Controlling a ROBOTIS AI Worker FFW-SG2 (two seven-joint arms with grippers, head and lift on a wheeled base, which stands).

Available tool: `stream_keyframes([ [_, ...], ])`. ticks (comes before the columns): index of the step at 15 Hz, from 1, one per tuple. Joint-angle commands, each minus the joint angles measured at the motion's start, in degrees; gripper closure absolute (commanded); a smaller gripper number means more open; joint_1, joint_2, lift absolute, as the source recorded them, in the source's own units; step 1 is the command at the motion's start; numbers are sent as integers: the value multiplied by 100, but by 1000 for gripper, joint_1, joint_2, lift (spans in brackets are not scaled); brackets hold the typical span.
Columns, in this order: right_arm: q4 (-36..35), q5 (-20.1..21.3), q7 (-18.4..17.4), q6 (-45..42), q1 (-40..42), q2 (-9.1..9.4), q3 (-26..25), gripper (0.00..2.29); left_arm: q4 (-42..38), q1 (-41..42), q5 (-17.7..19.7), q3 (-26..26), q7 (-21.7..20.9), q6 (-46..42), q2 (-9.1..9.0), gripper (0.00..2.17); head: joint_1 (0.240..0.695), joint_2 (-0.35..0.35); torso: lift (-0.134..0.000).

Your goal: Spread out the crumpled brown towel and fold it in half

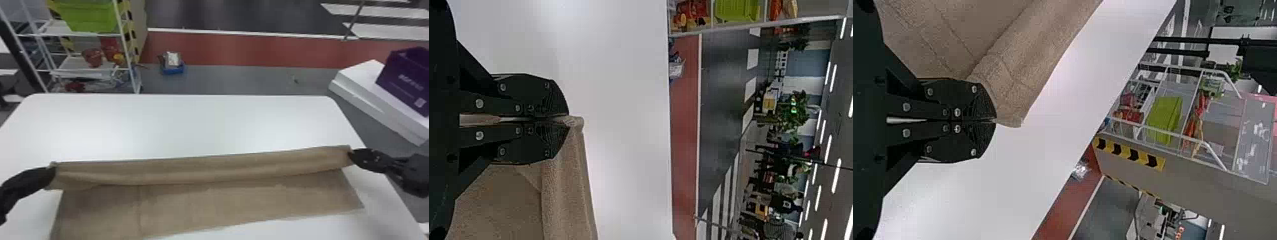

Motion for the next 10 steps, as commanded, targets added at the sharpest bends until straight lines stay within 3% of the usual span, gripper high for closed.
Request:
stream_keyframes([
  [1,123,-176,-20,-263,203,-110,-19,1474,-60,316,114,39,2,-303,-23,1092,695,-86,-124],
  [7,334,-255,-64,-438,353,-216,-159,1460,98,712,421,153,11,-918,-23,1092,695,-122,-124],
  [10,378,-352,-213,-544,581,-207,-159,1288,125,958,562,171,20,-1235,-23,1092,695,-134,-124],
])
